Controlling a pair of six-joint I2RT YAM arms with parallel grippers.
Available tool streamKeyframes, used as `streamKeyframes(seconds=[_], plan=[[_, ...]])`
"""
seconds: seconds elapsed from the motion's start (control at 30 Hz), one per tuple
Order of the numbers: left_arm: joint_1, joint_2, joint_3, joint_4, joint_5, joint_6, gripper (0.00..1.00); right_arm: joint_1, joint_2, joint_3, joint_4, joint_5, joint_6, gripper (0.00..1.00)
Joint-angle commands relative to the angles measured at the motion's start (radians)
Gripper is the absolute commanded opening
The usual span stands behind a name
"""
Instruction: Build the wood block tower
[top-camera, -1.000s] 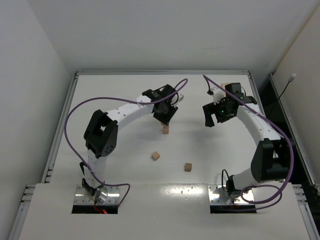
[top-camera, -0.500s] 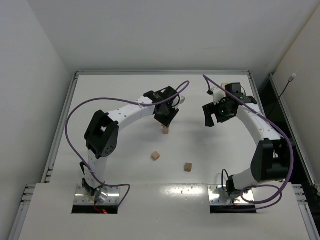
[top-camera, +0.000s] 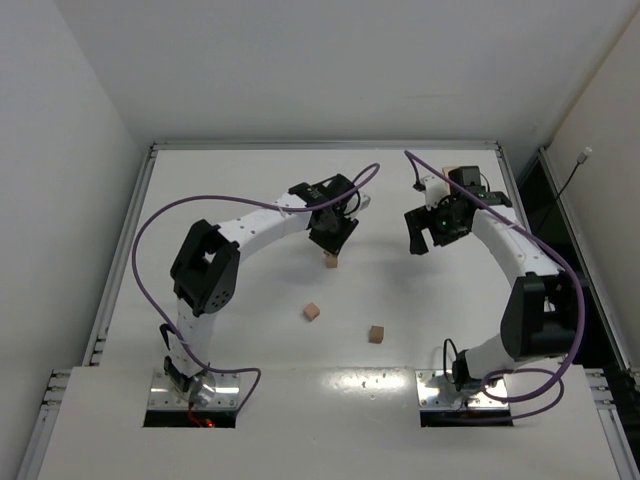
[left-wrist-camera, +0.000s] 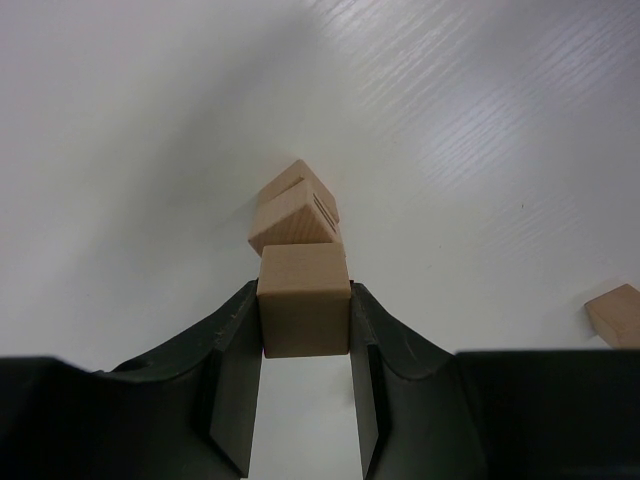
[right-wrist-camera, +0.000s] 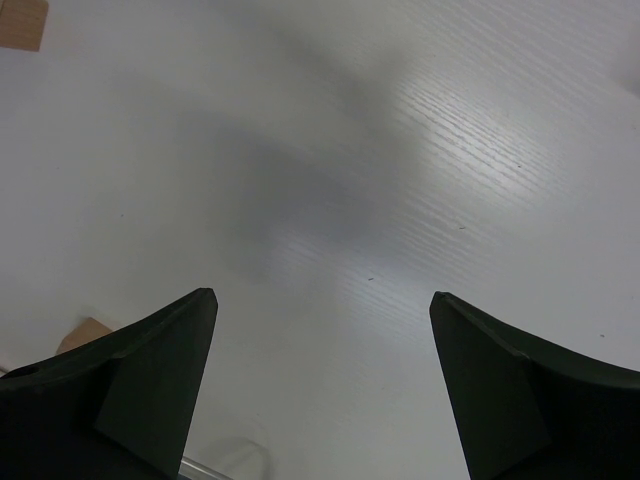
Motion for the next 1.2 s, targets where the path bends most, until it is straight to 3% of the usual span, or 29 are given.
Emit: streamKeyframes(seconds=[0.0, 0.23, 1.17], plan=[[-0.008, 0.010, 0.001, 0.019, 0.018, -0.004, 0.00, 0.005, 0.014, 0.036, 0.018, -0.030, -0.014, 0.85], [-0.008, 0.021, -0.008, 0.019, 0.018, -0.004, 0.17, 0.005, 0.023, 0.046, 0.018, -0.030, -0.014, 0.85], [-0.008, -0.006, -0.008, 0.051, -0.022, -0.013, 0.11, 0.005, 0.033, 0.046, 0.018, -0.039, -0.014, 0.84]])
